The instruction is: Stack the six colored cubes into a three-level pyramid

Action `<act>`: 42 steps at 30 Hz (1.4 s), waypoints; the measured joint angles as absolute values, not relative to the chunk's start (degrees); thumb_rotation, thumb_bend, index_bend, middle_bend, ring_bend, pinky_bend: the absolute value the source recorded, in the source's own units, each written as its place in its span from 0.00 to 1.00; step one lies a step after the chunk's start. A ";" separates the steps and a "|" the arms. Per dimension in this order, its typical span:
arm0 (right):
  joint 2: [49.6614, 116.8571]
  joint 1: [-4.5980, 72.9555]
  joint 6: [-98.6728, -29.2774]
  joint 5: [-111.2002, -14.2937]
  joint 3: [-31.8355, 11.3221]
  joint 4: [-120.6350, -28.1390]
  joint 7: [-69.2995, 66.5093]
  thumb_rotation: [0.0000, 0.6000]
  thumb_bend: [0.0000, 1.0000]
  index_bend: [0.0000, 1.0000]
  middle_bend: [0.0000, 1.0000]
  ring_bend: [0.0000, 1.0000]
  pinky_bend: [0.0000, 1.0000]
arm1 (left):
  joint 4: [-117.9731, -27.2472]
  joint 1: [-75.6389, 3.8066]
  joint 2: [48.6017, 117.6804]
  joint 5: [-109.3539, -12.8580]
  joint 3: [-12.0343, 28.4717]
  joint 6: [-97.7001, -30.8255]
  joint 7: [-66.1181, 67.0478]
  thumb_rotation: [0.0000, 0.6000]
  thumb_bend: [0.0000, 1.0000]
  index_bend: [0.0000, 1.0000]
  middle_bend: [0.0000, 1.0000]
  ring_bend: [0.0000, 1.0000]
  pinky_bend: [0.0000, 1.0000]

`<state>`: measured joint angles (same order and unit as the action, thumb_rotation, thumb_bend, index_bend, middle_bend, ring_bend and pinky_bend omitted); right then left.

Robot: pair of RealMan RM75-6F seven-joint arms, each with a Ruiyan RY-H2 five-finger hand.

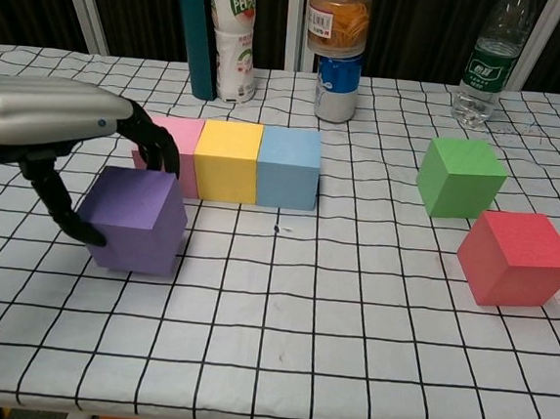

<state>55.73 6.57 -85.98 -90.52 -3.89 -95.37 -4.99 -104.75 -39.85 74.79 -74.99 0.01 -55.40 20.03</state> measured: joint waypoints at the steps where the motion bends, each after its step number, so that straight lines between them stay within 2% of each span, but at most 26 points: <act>1: 55.74 6.58 -86.02 -90.62 -3.87 -95.40 -4.99 1.00 0.16 0.00 0.17 0.00 0.12 | -105.55 -39.90 73.92 -75.14 0.28 -55.42 19.58 1.00 0.06 0.34 0.46 0.28 0.11; 5: 55.74 6.45 -86.47 -90.95 -3.82 -95.50 -4.94 1.00 0.16 0.00 0.17 0.00 0.12 | -108.51 -40.64 69.93 -74.94 3.09 -55.69 17.82 1.00 0.06 0.34 0.46 0.28 0.11; 9: 55.73 6.23 -86.80 -91.13 -3.71 -95.47 -5.15 1.00 0.16 0.00 0.17 0.00 0.12 | -109.42 -42.44 68.54 -70.71 6.71 -54.77 17.00 1.00 0.06 0.34 0.46 0.28 0.11; 19: 55.93 5.94 -87.19 -91.27 -3.53 -94.87 -5.91 1.00 0.16 0.00 0.17 0.00 0.12 | -106.81 -51.67 67.47 -49.19 12.21 -47.43 19.19 1.00 0.06 0.34 0.45 0.28 0.11; 26: 56.04 5.76 -87.28 -91.01 -3.53 -94.63 -6.09 1.00 0.16 0.00 0.17 0.00 0.12 | -102.58 -57.80 67.95 -40.93 11.98 -44.45 23.41 1.00 0.06 0.33 0.45 0.28 0.11; 35: 56.07 5.74 -87.10 -90.70 -3.58 -94.94 -5.66 1.00 0.16 0.00 0.17 0.00 0.12 | -99.88 -60.09 68.77 -40.74 9.48 -42.95 24.24 1.00 0.06 0.33 0.44 0.28 0.10; 42: 56.04 5.79 -86.88 -90.46 -3.67 -95.24 -5.21 1.00 0.16 0.00 0.17 0.00 0.12 | -98.75 -60.63 68.92 -41.87 9.15 -42.11 22.64 1.00 0.06 0.33 0.44 0.28 0.10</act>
